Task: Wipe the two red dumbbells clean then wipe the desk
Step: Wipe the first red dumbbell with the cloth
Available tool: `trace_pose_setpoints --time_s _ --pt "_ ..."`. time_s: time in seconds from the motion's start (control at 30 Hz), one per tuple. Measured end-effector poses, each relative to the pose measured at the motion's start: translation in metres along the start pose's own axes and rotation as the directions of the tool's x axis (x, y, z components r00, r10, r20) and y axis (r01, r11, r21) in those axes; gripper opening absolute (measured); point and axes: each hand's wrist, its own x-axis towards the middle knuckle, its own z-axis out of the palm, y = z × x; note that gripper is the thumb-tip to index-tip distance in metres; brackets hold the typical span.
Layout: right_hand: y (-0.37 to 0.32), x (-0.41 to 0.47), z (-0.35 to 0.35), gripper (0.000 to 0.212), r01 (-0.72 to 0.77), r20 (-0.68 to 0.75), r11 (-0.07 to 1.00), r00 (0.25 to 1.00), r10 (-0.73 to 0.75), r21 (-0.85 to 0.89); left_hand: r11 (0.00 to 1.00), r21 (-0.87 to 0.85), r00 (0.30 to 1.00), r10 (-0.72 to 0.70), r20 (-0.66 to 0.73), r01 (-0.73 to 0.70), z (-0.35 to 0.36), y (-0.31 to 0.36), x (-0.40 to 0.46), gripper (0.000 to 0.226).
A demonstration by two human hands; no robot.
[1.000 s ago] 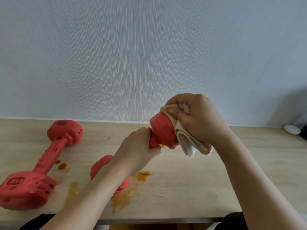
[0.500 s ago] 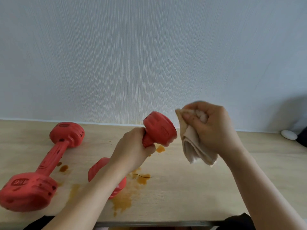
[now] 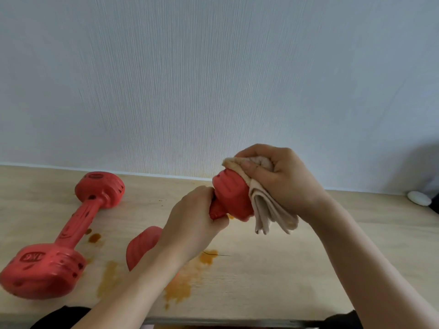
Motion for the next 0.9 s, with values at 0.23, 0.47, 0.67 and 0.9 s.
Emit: trace_pose_setpoints --time_s 0.23,0.47,0.67,0.9 --pt "0.008 0.003 0.002 0.017 -0.267 -0.047 0.962 0.962 0.270 0.055 0.998 0.053 1.000 0.026 -0.008 -0.026 0.004 0.003 -0.002 0.016" --pt "0.002 -0.004 -0.002 0.013 0.035 -0.023 0.995 0.999 -0.033 0.096 0.999 0.006 0.998 0.051 -0.046 -0.051 0.004 0.003 -0.001 0.013" --pt "0.010 0.001 -0.005 0.017 -0.166 0.017 0.976 0.986 0.165 0.143 0.996 0.029 0.987 0.092 -0.128 -0.089 0.010 0.000 -0.002 0.017" --pt "0.034 -0.008 -0.008 0.023 -0.363 0.142 0.932 0.922 0.360 -0.002 0.991 -0.108 0.979 0.057 -0.197 -0.080 0.007 0.005 -0.001 0.023"
